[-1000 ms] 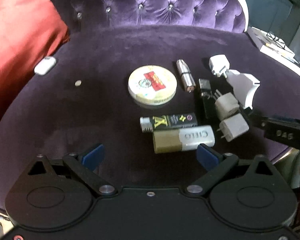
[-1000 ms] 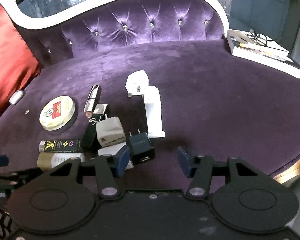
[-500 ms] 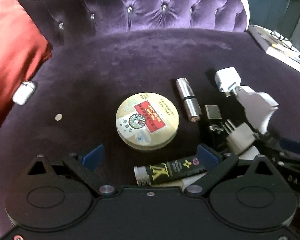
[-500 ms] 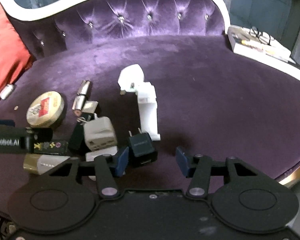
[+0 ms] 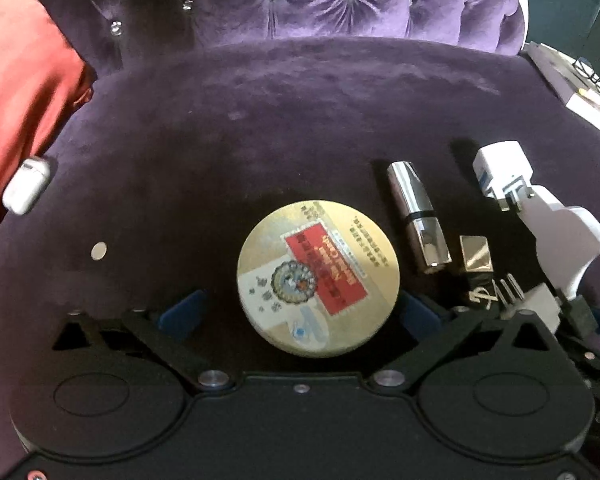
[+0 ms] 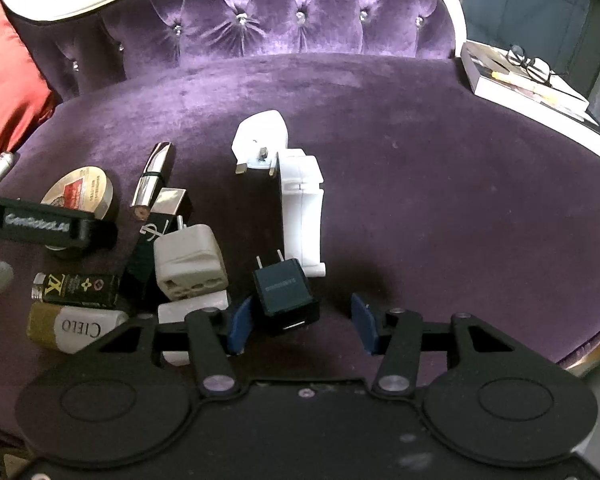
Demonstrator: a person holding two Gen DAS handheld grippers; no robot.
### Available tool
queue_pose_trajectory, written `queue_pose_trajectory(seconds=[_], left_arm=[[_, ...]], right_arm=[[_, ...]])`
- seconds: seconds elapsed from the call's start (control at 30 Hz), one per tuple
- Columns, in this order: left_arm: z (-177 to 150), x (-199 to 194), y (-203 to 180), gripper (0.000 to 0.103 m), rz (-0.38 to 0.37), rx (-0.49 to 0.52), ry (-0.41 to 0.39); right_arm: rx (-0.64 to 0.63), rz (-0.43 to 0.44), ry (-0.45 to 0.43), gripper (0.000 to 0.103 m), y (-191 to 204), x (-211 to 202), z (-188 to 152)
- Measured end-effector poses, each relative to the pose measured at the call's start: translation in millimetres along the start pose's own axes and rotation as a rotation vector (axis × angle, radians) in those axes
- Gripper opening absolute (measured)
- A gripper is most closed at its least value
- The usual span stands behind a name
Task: Organize rigid objects
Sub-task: 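Grasp the round gold tin with the left tool while the right tool grasps the black charger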
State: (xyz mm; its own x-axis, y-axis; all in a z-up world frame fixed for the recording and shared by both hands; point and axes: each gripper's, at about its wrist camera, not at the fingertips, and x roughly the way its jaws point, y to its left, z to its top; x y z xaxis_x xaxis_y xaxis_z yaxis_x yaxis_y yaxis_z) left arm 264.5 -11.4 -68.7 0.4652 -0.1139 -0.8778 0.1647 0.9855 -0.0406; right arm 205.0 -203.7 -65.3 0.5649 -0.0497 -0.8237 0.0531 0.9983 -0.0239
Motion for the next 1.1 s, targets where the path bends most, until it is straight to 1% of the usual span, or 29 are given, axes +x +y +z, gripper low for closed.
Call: queue_pose_trajectory(seconds=[0.03,0.07,0.1,0.13,0.17,0.2,0.23,0.27,0.37,0.4,0.5,0.57,0.6,0.63,0.67,0.7,0.77,0.8,0.97,1.0,1.07,1.1], left_arm=[[1,2,-2,0.099,0.010,0.009,-0.001],[1,2,-3,0.100,0.013,0.017,-0.006],[1,3,-3,0.100,0.013,0.021,-0.007],[1,3,-3,0.100,0.012,0.018,-0.007],[2,2,-2,0.100,0.010,0.017,-0.006],[2,2,-1,0.100,0.006,0.016,-0.005],[2,3,-1,0.100,0.004,0.017,-0.004],[3,2,0,0.100,0.002,0.017,-0.003],[5,2,1,0.099,-0.003,0.009,-0.001],[5,3,0,0.099,-0.001,0.009,0.000],[5,3,0,0.099,0.003,0.007,-0.001],[5,3,0,0.099,0.004,0.005,-0.001],[5,3,0,0.099,0.004,0.005,-0.002],[5,3,0,0.099,0.005,0.004,-0.003],[5,2,-1,0.099,0.006,0.005,-0.004],[4,2,-1,0.099,0.007,0.005,-0.006],[4,2,-1,0.099,0.008,0.007,-0.008],[3,2,-1,0.099,0.008,0.008,-0.009],[4,2,0,0.099,-0.001,0.003,-0.006],[5,2,1,0.099,-0.005,0.002,-0.006],[6,1,3,0.099,-0.020,-0.005,-0.008],[7,1,5,0.098,-0.029,-0.016,-0.012]], right_arm=[[-0.002,0.001,-0.001,0.057,0,0,0],[-0.006,-0.011,-0.002,0.061,0,1,0],[-0.012,-0.030,-0.003,0.060,-1,2,1],[-0.007,-0.039,-0.010,0.051,-3,0,2],[0.003,-0.054,-0.021,0.046,-7,-2,2],[0.011,-0.080,-0.025,0.047,-12,-3,3],[0.021,-0.105,-0.022,0.052,-17,-3,3],[0.039,-0.114,-0.014,0.053,-24,-2,4],[0.111,-0.089,0.001,0.054,-43,-2,4],[0.128,-0.097,0.006,0.057,-47,-2,3],[0.155,-0.119,0.015,0.058,-53,-1,1],[0.151,-0.108,0.008,0.061,-50,-2,0],[0.142,-0.100,0.000,0.067,-47,-3,0],[0.129,-0.099,-0.016,0.076,-43,-4,1],[0.117,-0.106,-0.031,0.080,-39,-5,1],[0.100,-0.124,-0.052,0.081,-34,-7,2],[0.074,-0.161,-0.080,0.081,-26,-7,3],[0.066,-0.165,-0.082,0.081,-23,-5,5],[0.077,-0.172,-0.045,0.080,-22,5,11],[0.087,-0.173,-0.044,0.076,-23,6,12],[0.110,-0.164,-0.038,0.075,-26,9,15],[0.124,-0.152,-0.028,0.071,-28,11,16]])
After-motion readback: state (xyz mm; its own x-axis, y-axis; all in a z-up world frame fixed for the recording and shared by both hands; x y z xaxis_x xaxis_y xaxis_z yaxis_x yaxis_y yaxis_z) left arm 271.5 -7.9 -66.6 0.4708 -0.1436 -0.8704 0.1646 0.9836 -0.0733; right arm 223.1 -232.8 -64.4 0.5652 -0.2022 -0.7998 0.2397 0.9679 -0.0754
